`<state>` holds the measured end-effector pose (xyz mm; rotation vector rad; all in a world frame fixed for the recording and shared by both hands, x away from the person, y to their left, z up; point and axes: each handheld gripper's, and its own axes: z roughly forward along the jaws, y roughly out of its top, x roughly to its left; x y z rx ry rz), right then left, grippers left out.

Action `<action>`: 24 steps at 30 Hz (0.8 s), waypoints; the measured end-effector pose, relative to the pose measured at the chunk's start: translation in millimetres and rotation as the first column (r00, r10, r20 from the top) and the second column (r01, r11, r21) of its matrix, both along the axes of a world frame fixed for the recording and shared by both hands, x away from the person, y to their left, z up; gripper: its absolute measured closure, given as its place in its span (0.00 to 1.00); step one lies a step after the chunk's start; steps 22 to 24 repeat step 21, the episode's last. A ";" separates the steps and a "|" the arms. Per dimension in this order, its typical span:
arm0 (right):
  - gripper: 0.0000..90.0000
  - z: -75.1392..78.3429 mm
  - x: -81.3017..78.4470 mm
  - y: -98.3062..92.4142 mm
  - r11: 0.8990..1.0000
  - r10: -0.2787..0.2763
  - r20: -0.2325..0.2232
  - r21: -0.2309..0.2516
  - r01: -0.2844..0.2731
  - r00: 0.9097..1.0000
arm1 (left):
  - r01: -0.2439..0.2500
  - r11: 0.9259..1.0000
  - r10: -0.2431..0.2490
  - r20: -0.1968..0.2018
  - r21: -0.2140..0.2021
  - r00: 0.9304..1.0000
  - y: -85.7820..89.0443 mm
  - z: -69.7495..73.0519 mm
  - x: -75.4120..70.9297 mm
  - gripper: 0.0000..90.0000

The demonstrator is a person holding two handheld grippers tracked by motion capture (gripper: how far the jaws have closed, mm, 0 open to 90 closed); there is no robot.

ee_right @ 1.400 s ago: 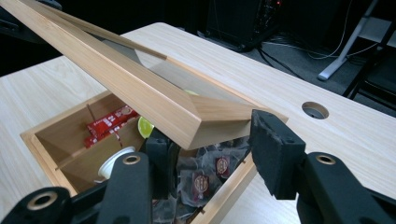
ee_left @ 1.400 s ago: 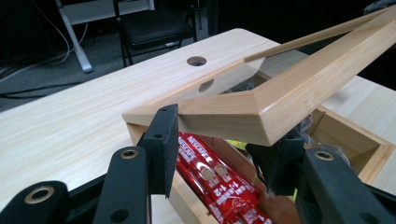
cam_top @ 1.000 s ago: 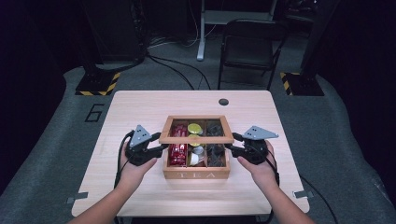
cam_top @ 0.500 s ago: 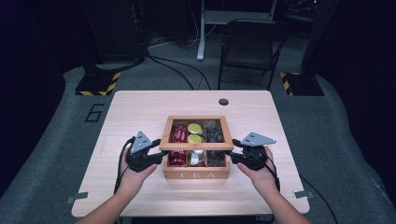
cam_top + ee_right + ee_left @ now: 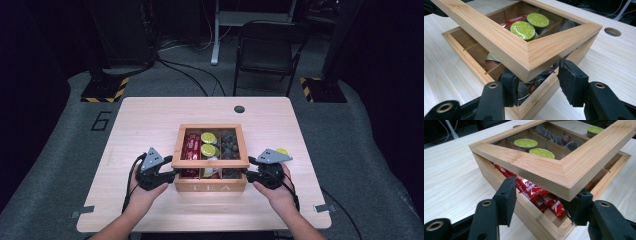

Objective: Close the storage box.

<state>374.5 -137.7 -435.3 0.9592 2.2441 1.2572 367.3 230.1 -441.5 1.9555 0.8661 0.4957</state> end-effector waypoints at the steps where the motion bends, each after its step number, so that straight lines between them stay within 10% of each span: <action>1: 0.56 -1.5 -0.7 0.5 1.000 0.001 -0.006 0.000 -0.001 1.000 | 0.004 1.000 -0.004 -0.002 0.006 1.000 0.7 -1.4 0.0 0.50; 24: 0.20 -21.4 -9.3 14.3 0.986 0.052 -0.062 -0.153 -0.061 0.997 | 0.094 0.993 -0.088 -0.091 0.069 0.992 -5.1 -25.3 -5.3 0.24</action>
